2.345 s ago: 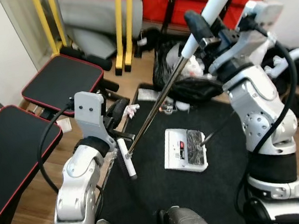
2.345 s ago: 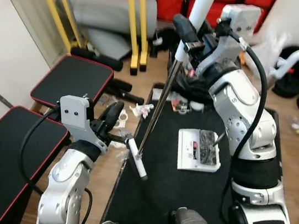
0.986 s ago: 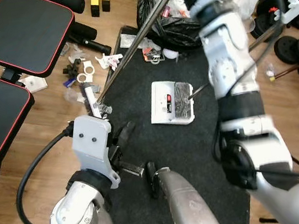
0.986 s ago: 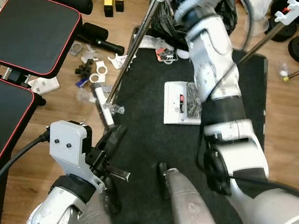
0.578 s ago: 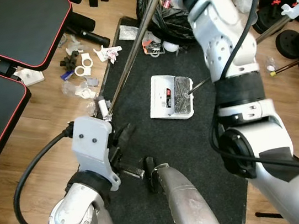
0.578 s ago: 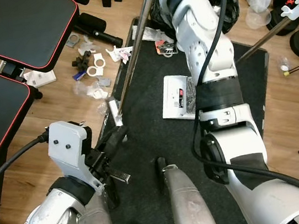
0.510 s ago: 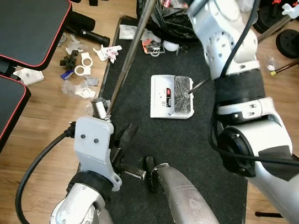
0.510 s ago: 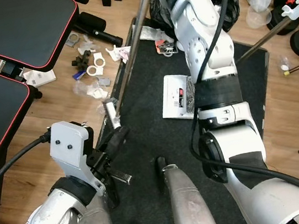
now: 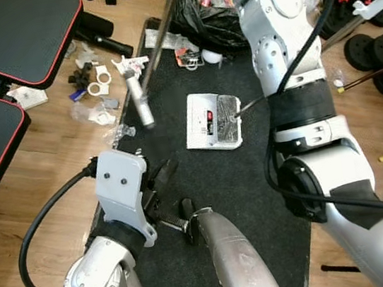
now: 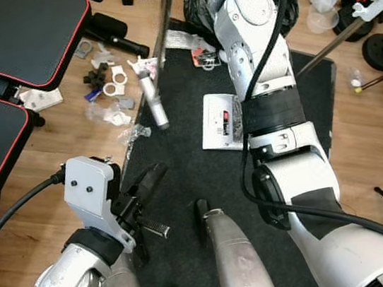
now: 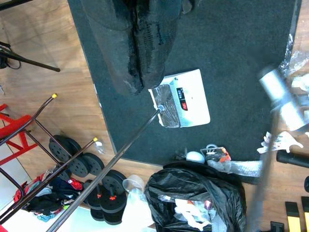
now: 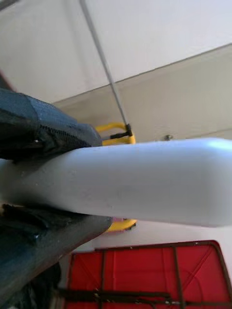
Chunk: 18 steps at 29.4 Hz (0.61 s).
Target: Sweep floor
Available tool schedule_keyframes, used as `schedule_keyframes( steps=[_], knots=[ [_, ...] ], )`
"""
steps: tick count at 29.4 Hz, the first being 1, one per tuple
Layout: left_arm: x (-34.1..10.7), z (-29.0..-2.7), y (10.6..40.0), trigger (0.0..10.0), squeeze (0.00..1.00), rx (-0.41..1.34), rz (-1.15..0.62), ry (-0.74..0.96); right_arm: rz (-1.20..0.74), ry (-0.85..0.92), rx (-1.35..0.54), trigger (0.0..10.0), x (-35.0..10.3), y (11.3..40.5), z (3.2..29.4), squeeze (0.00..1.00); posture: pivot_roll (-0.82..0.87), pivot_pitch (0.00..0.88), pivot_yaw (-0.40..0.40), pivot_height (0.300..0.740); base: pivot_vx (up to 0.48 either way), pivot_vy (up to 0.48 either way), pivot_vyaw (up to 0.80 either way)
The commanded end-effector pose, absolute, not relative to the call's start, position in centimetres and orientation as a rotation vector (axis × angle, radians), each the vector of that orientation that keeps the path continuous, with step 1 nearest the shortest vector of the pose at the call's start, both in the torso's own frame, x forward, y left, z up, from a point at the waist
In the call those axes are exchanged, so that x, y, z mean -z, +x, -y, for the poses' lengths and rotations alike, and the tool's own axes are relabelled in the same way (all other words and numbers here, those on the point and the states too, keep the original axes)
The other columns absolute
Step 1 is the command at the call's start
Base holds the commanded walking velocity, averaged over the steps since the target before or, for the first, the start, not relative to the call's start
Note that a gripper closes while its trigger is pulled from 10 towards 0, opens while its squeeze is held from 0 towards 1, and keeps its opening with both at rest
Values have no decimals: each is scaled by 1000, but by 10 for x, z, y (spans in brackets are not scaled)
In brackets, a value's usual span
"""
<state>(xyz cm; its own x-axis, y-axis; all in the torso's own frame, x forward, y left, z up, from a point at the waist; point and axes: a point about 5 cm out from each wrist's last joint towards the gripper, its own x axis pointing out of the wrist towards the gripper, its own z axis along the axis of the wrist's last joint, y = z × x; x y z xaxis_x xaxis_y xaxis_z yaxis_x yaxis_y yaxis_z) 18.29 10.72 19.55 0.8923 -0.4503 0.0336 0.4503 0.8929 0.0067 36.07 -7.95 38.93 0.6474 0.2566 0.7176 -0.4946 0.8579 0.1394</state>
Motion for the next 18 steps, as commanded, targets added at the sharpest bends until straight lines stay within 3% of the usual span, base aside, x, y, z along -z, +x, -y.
schedule_keyframes(
  steps=[1, 10, 13, 14, 18],
  knots=[
    [-190, -106, 181, 10000, 0, 463, -3, -28, 882, 389, -408, 10000, -404, 352, 86, 0, -67, 484, -223, 740, 0, 0, 0],
    [-190, -105, 182, 10000, 0, 465, -7, -31, 1061, 377, -441, 10000, -419, 340, 90, 0, -66, 476, -224, 740, 0, 0, 0],
    [-190, -105, 181, 10000, 0, 465, -8, -31, 1039, 374, -446, 10000, -416, 342, 88, 0, -65, 471, -223, 740, 0, 0, 0],
    [-190, -105, 181, 10000, 0, 467, -9, -33, 1055, 481, -425, 10000, -411, 343, 90, 0, -64, 469, -224, 740, 0, 0, 0],
    [-190, -104, 180, 10000, 0, 468, -8, -34, 1028, 527, -407, 10000, -402, 348, 90, 0, -61, 474, -226, 740, 0, 0, 0]
  ],
)
